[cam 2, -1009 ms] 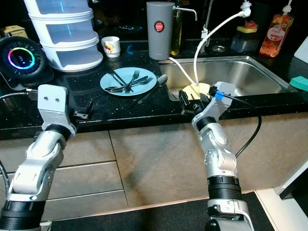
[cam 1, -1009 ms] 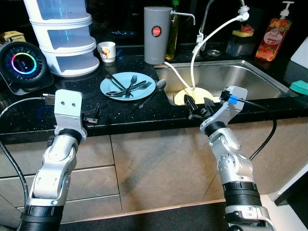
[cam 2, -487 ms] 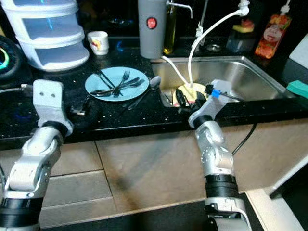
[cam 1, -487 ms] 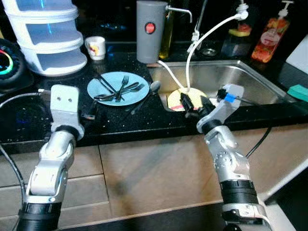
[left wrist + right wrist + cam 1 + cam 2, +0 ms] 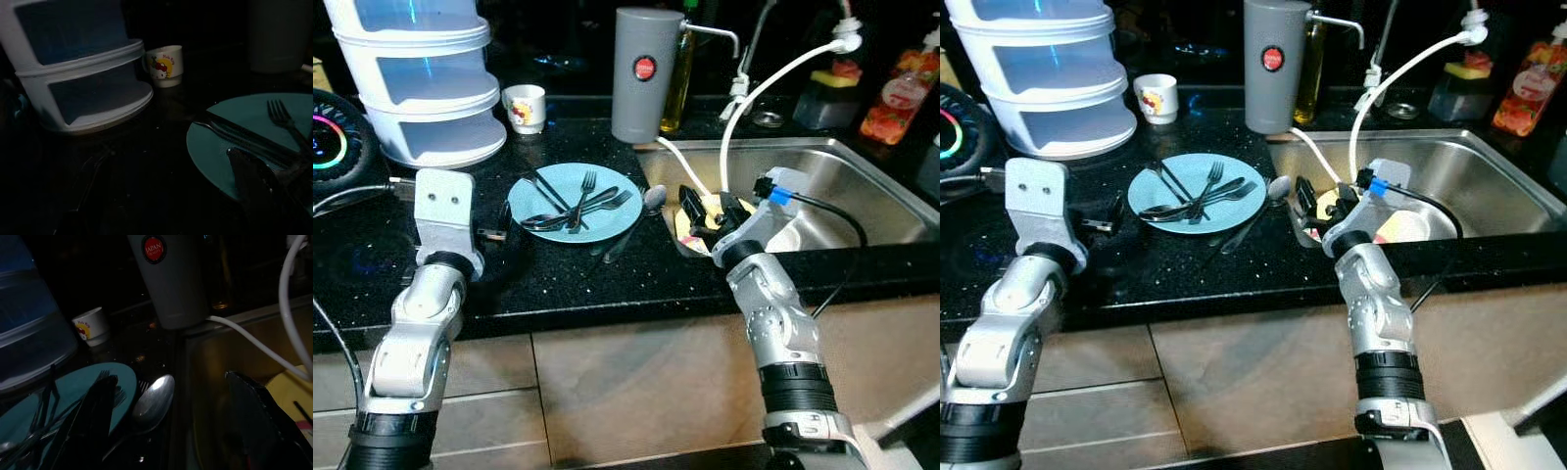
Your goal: Kitchen organization
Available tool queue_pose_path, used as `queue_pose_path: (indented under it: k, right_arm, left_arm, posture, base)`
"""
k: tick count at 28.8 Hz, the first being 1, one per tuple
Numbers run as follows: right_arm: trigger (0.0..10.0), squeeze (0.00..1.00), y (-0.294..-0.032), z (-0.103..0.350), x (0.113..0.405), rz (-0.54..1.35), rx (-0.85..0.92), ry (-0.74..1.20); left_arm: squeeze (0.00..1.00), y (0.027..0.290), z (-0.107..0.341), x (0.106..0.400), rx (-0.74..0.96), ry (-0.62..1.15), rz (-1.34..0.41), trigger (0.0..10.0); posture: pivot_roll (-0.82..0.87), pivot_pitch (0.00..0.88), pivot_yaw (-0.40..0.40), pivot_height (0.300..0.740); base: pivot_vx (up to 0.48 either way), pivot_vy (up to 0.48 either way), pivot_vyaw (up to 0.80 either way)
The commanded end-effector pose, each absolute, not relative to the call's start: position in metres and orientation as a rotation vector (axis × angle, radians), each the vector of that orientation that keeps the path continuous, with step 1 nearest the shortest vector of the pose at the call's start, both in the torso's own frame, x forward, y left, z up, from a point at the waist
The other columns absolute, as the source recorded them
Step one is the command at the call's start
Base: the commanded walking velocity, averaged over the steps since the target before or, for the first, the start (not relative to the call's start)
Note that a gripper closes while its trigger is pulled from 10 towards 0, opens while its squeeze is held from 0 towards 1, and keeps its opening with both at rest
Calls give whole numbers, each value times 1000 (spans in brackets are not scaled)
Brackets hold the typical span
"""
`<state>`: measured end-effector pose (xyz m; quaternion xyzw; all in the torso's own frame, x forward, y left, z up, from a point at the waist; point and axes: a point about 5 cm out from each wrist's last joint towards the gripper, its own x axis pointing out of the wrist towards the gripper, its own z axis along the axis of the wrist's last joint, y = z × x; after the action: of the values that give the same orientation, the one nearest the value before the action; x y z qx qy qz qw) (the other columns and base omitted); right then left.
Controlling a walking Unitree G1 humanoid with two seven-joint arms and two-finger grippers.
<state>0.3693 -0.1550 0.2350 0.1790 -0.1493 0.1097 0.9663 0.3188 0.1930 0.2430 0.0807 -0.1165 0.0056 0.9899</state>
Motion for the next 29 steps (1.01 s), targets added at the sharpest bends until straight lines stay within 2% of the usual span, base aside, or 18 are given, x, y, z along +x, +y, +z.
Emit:
queue_pose_path:
  k: [1,12,21,29]
  right_arm:
    - [10000,0,-157,231,370,222,362,-283]
    - [10000,0,-156,233,371,220,371,-283]
    - [10000,0,-162,232,372,176,374,-280]
    - [10000,0,-167,233,372,137,389,-285]
  left_arm:
    - [0,189,245,318,172,-236,-2,10000]
    - [0,187,247,318,184,-237,-11,10000]
    - [0,178,239,321,181,-149,-97,10000]
    - [0,174,240,321,183,-155,-139,10000]
  posture:
    - [80,83,-8,740]
    - [85,83,-9,740]
    - [85,81,-8,740]
    - [82,79,-2,740]
  base:
    - [330,0,0]
    - [323,0,686]
    - [68,0,0]
    - [0,0,0]
